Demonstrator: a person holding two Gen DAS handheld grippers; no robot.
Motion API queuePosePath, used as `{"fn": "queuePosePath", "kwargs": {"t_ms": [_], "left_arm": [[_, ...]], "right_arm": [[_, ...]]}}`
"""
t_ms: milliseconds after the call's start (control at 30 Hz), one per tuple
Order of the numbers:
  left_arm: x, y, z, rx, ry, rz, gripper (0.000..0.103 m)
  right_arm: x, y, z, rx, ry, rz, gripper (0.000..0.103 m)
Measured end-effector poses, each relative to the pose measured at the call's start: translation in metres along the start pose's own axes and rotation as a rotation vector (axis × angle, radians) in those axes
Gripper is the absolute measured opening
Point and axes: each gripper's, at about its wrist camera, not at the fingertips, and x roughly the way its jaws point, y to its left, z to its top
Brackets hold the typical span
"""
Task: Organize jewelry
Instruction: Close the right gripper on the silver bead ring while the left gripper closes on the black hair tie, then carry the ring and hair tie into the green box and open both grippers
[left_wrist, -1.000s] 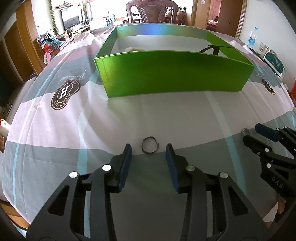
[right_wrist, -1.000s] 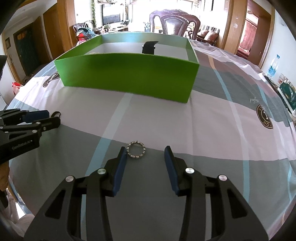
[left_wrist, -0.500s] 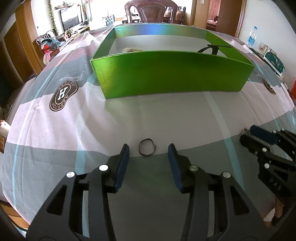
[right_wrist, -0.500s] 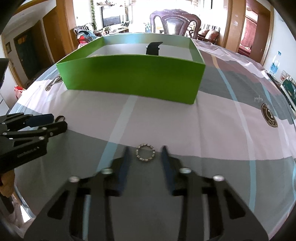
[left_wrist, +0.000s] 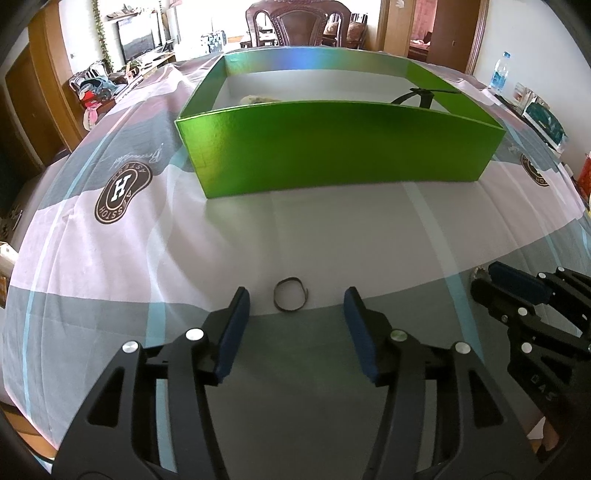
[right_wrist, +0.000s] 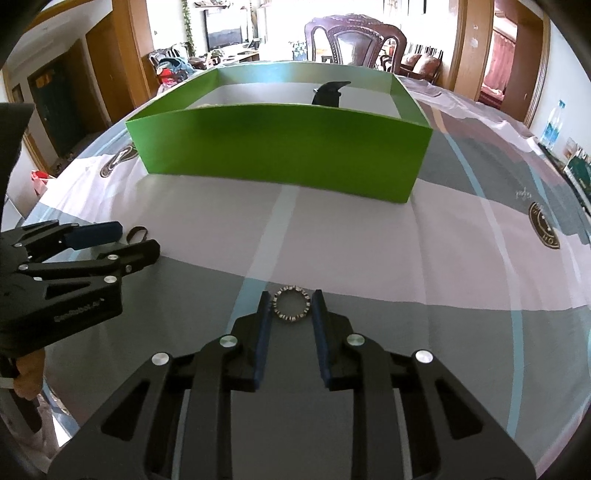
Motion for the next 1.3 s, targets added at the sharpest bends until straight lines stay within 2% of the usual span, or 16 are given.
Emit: {"fn": "queuePosePath", "kwargs": {"t_ms": [200,300,433,500,800,967,1167,1300], "left_arm": [[0.000,0.003,0.000,-0.001,-0.008,-0.002,0.052],[-0.001,0.002,0.000,-0.007,-0.016,0.006,0.044],[-0.002,0.001,0.001,-0.007,-0.023,0.006,0.028],[-0.002,0.001,0.000,-0.007,-0.025,0.001,0.019],[-0.005,0.003,0.002,-0.031,-0.034,0.023,0.019],[-0.012,0.005,0.005,-0.035,-0.056,0.022,0.019],[-0.011,0.005,0.004,-0.035,-0.047,0.016,0.019],[-0.023,0.009,0.021,-0.033,-0.080,0.008,0.019]], "right_arm": [[0.002,-0.001,-0.001,0.007,-0.003,-0.026,0.035],[0.001,-0.002,-0.002,0.004,-0.009,-0.024,0.035],[0.001,-0.003,-0.003,0.005,-0.017,-0.015,0.034],[0.001,-0.003,-0.003,0.005,-0.020,-0.010,0.024],[-0.003,-0.005,-0.002,0.015,-0.019,0.005,0.021],[-0.011,-0.010,0.005,0.023,-0.056,-0.007,0.021],[-0.004,-0.009,0.006,0.021,-0.034,-0.003,0.021],[-0.011,-0.010,0.020,0.007,-0.073,-0.009,0.021]]}}
